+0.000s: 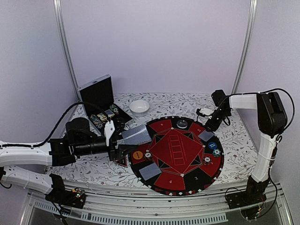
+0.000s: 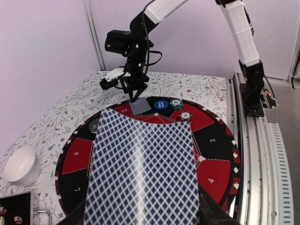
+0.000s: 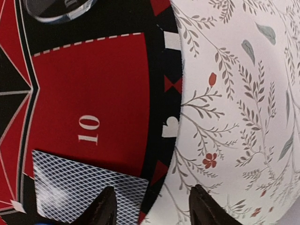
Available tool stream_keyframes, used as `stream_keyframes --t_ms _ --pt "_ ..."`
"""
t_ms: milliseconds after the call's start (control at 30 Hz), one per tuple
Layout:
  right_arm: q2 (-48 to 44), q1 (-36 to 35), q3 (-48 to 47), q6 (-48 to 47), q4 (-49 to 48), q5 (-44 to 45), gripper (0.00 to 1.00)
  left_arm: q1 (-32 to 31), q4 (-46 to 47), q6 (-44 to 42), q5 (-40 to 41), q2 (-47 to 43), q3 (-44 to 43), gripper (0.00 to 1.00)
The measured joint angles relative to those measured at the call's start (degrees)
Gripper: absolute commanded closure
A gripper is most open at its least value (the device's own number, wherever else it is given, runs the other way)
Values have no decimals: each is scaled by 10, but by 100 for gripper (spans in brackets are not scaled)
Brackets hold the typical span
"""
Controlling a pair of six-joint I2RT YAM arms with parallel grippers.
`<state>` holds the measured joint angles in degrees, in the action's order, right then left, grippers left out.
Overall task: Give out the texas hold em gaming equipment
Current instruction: Distribute the poker card in the small blind area, then pick up the poker card from the face-down deck piles.
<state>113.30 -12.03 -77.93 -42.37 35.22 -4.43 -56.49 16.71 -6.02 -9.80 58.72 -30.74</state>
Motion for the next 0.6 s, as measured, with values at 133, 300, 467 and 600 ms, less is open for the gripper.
stream_keyframes --t_ms 133,300,467,600 --pt "-6 -5 0 14 -26 66 1 1 -1 0 0 -1 0 44" --pt "-61 -22 2 28 -78 165 1 1 -3 0 1 -11 0 44" --pt "-180 -74 0 68 -137 215 1 1 -11 0 8 -29 0 44" --pt "-310 -104 10 134 -199 99 1 1 -14 0 18 -48 3 44"
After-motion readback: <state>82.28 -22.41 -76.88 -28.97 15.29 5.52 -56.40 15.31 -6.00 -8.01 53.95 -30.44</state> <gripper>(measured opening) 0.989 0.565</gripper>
